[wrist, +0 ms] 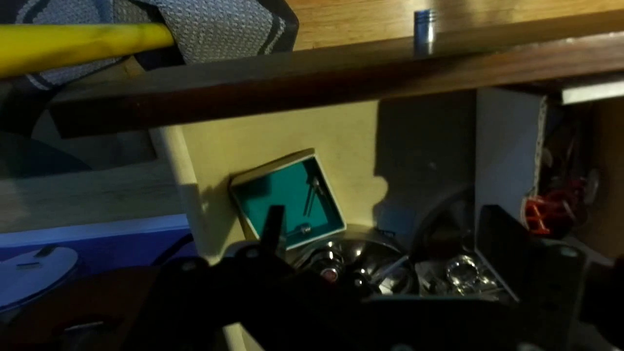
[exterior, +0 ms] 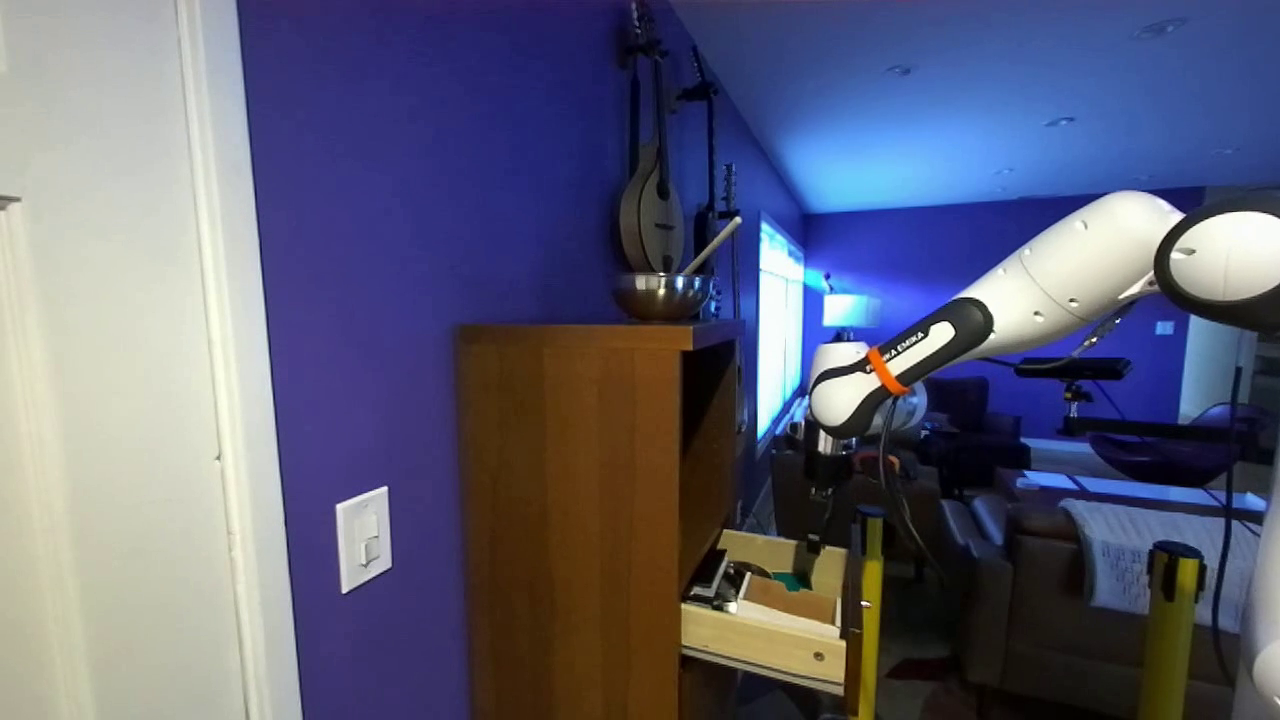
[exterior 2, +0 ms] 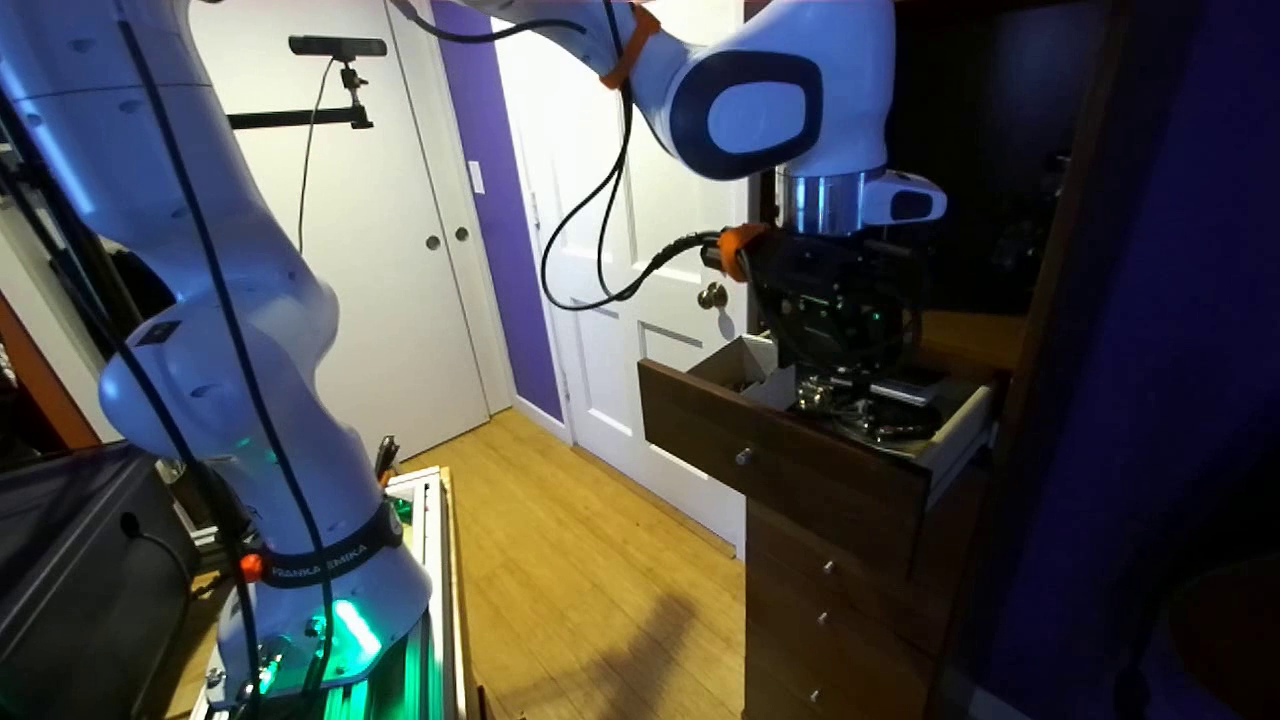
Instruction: Open the top drawer fully
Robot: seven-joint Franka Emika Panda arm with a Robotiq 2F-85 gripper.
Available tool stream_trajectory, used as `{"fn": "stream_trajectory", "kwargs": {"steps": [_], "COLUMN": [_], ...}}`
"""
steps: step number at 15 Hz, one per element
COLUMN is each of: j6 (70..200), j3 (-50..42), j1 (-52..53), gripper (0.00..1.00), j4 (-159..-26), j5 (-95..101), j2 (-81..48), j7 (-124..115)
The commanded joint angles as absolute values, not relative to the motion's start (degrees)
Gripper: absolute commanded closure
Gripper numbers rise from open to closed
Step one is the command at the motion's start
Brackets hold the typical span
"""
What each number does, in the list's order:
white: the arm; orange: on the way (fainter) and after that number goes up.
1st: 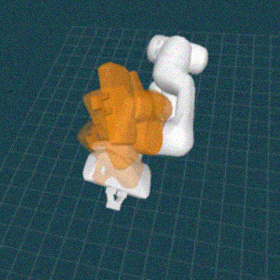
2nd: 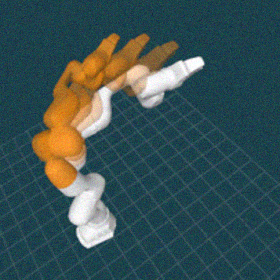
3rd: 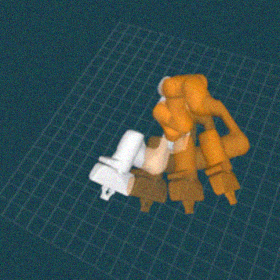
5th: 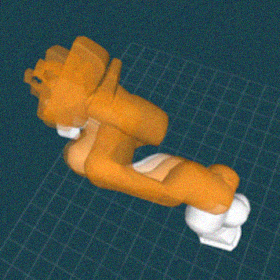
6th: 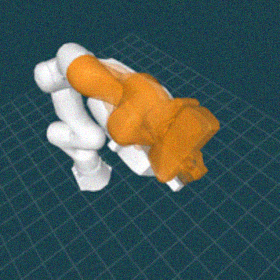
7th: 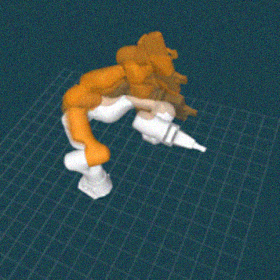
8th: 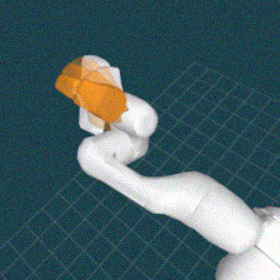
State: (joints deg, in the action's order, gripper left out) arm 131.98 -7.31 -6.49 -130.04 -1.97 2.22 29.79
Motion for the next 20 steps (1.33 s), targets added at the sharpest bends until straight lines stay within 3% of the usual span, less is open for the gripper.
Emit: {"fn": "stream_trajectory", "kwargs": {"steps": [1, 13, 20], "j6": [130.83, 117.43, 117.83], "j3": [-8.09, -15.49, -15.69], "j1": [-6.82, -6.61, -6.26], "gripper": [0.0, 0.0, 0.0], "j4": [-130.04, -133.48, -132.65], "j5": [-4.29, -10.52, -8.71], "j2": [5.93, 23.44, 22.4], "j7": [29.92, 29.84, 28.75]}}
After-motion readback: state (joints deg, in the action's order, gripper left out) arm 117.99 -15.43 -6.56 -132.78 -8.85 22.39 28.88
